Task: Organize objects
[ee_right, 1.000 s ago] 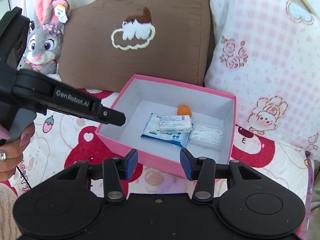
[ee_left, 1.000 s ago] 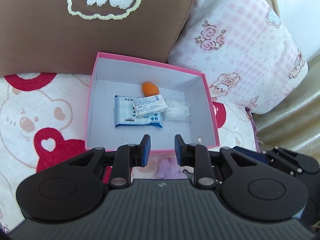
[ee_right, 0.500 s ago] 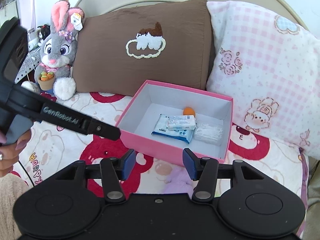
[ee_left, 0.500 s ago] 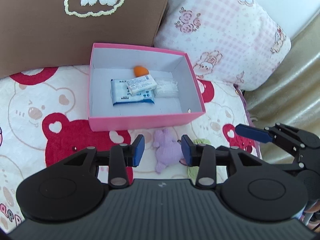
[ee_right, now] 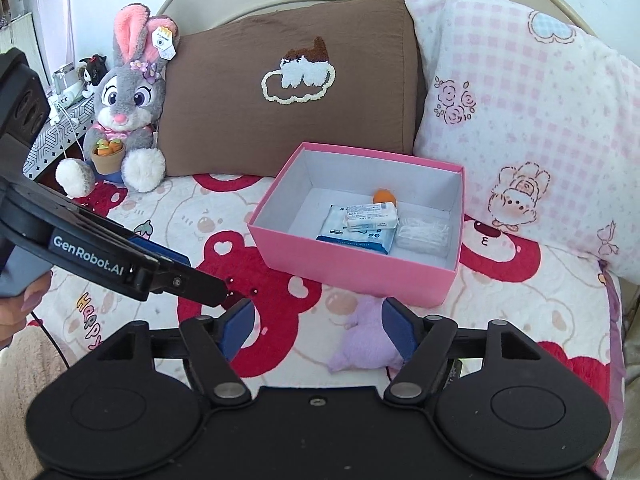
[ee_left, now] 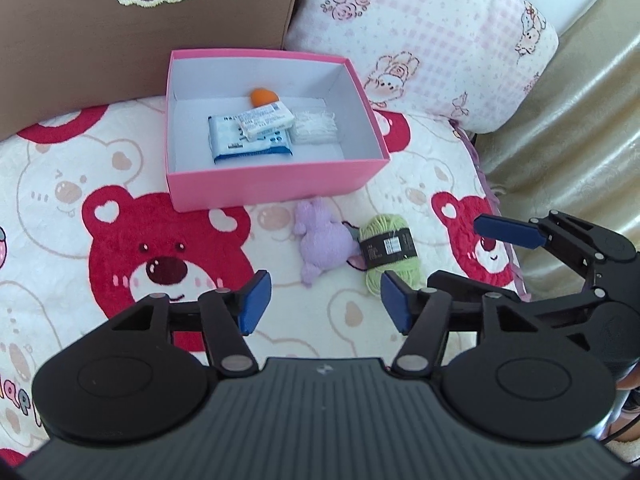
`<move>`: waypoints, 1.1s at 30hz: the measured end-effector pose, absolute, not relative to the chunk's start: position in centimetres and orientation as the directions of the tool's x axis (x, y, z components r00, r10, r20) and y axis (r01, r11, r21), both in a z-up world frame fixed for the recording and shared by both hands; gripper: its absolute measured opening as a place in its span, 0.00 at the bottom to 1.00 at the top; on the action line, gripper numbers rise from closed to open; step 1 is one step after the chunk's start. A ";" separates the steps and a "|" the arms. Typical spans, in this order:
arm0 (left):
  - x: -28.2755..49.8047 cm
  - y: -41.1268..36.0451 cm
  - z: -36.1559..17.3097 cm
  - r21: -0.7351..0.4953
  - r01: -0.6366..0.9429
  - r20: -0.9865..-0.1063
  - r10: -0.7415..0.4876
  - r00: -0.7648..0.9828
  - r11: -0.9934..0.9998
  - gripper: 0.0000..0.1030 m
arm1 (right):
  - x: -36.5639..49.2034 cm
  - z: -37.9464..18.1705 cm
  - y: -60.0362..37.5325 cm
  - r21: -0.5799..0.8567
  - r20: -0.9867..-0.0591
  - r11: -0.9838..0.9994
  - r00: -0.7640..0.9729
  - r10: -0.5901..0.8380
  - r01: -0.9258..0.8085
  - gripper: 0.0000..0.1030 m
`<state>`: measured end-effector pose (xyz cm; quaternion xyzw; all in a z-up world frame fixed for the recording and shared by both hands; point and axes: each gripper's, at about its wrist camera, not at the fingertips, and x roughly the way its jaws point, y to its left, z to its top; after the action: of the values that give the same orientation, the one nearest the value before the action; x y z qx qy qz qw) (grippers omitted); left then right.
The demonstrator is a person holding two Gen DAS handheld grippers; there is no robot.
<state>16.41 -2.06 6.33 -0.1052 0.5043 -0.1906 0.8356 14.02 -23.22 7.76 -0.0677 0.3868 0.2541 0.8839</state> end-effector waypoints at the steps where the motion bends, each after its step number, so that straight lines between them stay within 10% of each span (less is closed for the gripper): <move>1: 16.2 -2.1 6.2 -0.372 0.216 -0.802 -0.429 0.415 0.903 0.60 | 13.7 7.7 -23.3 0.075 -0.714 0.862 0.576 0.397 -0.502 0.82; 33: 20.9 -4.5 -5.0 -0.455 0.181 -0.748 -0.484 0.454 0.872 0.89 | 17.0 -2.9 -21.0 0.126 -0.757 0.867 0.518 0.398 -0.483 0.89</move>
<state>20.91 -4.45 -4.96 -0.1569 0.4833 -0.1982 0.8382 17.00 -20.99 -2.86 -0.0500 0.4205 0.2532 0.8698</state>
